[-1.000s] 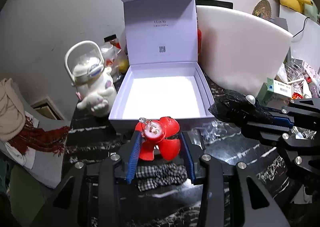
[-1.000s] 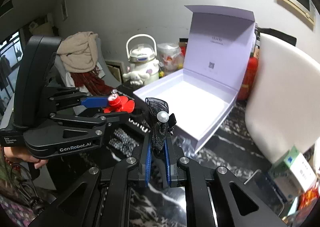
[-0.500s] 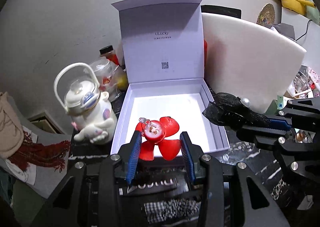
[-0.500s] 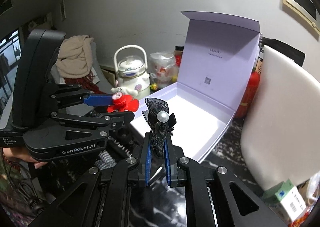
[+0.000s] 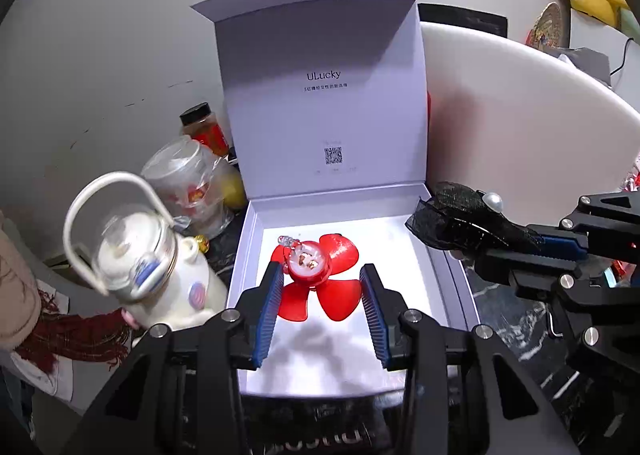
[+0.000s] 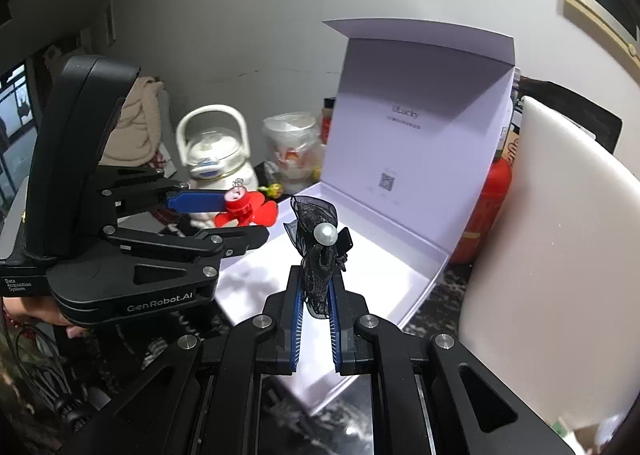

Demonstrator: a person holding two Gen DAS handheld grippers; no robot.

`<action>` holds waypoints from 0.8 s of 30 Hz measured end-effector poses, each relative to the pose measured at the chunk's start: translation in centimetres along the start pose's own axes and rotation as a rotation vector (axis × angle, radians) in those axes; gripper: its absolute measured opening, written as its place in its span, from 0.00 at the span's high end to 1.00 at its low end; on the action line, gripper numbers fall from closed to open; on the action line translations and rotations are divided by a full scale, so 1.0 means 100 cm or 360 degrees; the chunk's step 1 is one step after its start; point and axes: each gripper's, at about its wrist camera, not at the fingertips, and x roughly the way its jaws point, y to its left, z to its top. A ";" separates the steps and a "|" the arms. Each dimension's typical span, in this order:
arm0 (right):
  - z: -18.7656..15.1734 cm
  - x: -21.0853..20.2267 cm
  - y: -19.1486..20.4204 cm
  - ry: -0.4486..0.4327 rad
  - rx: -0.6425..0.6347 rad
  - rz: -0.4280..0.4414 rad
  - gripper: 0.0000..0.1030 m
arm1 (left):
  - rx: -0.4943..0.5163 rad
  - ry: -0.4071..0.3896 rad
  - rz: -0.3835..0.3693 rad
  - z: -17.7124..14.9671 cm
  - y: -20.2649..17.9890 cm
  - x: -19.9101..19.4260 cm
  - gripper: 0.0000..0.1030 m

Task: Organize rigid objects
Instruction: 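Carry both clips over the open white box with both tools, then open the right tool to drop the black clip while the left tool drops the red clip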

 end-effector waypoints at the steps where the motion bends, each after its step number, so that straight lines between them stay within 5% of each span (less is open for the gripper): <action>1: 0.001 0.002 -0.002 0.0002 0.0003 -0.0003 0.89 | 0.0001 0.0006 -0.0001 0.003 0.001 0.005 0.62; 24: 0.015 0.086 -0.055 0.0143 0.0084 -0.0122 0.89 | 0.0037 0.0164 -0.0005 0.031 0.010 0.108 0.62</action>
